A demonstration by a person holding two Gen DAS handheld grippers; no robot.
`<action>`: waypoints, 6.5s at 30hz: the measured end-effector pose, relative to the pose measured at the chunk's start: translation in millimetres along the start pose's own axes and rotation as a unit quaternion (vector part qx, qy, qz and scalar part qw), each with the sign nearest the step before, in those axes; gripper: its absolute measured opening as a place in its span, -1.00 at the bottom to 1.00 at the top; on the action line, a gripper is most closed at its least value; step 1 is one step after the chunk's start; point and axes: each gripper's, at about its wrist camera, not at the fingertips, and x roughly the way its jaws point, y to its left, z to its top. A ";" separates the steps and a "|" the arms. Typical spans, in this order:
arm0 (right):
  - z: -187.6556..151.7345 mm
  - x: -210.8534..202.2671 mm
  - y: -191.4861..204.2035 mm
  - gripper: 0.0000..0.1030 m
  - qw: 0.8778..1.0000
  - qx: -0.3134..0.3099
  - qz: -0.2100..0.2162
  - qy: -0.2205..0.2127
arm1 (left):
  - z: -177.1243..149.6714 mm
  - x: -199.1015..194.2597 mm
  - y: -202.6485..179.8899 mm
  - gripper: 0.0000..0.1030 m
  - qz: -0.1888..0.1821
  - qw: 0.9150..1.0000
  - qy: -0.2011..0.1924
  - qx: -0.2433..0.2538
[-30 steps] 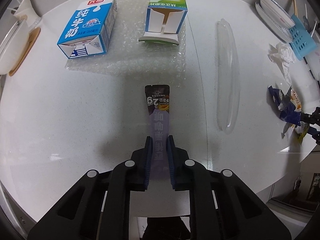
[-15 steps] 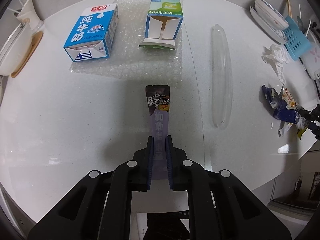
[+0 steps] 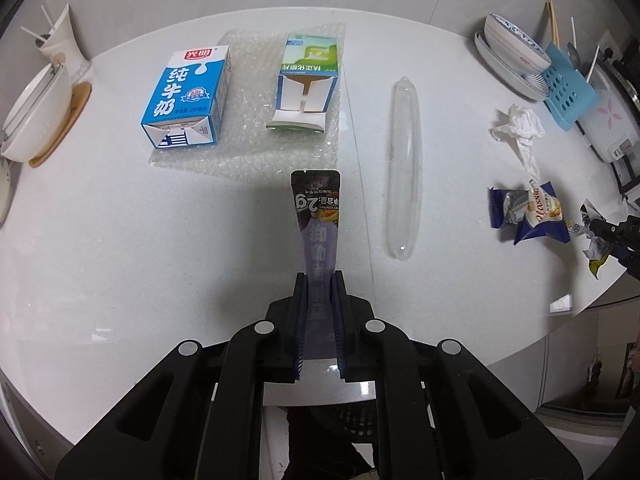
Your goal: Collect trash
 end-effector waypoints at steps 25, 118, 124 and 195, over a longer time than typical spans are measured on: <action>-70.9 -70.8 15.9 -0.35 0.990 -0.125 0.035 -0.056 | -53.8 -46.8 -22.2 -0.78 -0.017 0.999 -0.028 0.005; -230.5 129.8 15.2 -0.35 0.938 -0.331 0.026 0.099 | -199.3 92.7 -44.9 -0.79 -0.058 0.997 0.051 0.010; -240.2 146.6 14.4 -0.34 0.932 -0.344 0.019 0.111 | -205.7 105.6 -48.7 -0.79 -0.056 0.996 0.067 0.018; -176.0 76.5 -27.6 0.67 0.961 -0.277 0.008 -0.004 | -184.7 83.3 -116.1 0.80 -0.051 0.992 -0.010 0.112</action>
